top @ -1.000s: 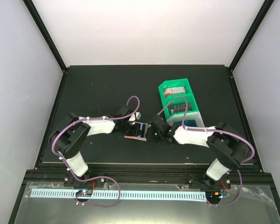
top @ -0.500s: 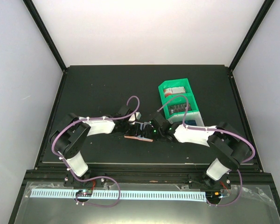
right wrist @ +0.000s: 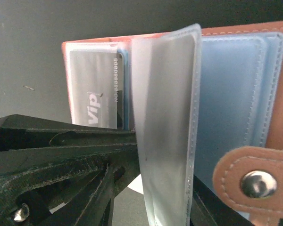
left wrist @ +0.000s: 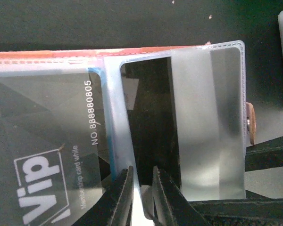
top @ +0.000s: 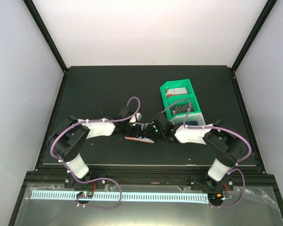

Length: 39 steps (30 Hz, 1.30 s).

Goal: Put the credit cards into the card holder
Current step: Insert the credit card into the card holder.

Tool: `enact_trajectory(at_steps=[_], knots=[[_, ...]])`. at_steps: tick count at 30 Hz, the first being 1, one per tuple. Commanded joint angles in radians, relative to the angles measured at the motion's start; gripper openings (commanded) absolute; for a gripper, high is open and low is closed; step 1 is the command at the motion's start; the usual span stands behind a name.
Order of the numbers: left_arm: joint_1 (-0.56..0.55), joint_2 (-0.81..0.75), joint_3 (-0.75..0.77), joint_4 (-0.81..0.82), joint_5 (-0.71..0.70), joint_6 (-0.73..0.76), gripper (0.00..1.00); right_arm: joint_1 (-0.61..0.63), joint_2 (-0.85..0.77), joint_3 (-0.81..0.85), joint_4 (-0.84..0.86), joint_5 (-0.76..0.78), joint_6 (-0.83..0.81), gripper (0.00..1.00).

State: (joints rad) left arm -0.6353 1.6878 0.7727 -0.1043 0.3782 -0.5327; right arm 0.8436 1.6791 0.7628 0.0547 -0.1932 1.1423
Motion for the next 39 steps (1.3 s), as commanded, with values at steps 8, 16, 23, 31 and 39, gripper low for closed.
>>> enact_trajectory(at_steps=[8,16,23,31,39], knots=[[0.018,-0.250,-0.058,-0.092,-0.174,-0.034,0.24,0.007,0.021,0.098,0.026,-0.017,-0.091,0.41],[0.118,-0.441,-0.126,-0.130,-0.277,-0.073,0.30,0.009,0.100,0.216,0.008,-0.085,-0.136,0.44],[0.189,-0.553,-0.145,-0.177,-0.264,-0.064,0.46,0.008,0.192,0.296,-0.016,-0.145,-0.158,0.46],[0.214,-0.691,-0.153,-0.233,-0.239,-0.084,0.58,-0.010,0.138,0.378,-0.185,-0.075,-0.245,0.46],[0.226,-0.906,-0.157,-0.250,-0.198,-0.049,0.80,-0.128,-0.135,0.446,-0.455,0.186,-0.513,0.56]])
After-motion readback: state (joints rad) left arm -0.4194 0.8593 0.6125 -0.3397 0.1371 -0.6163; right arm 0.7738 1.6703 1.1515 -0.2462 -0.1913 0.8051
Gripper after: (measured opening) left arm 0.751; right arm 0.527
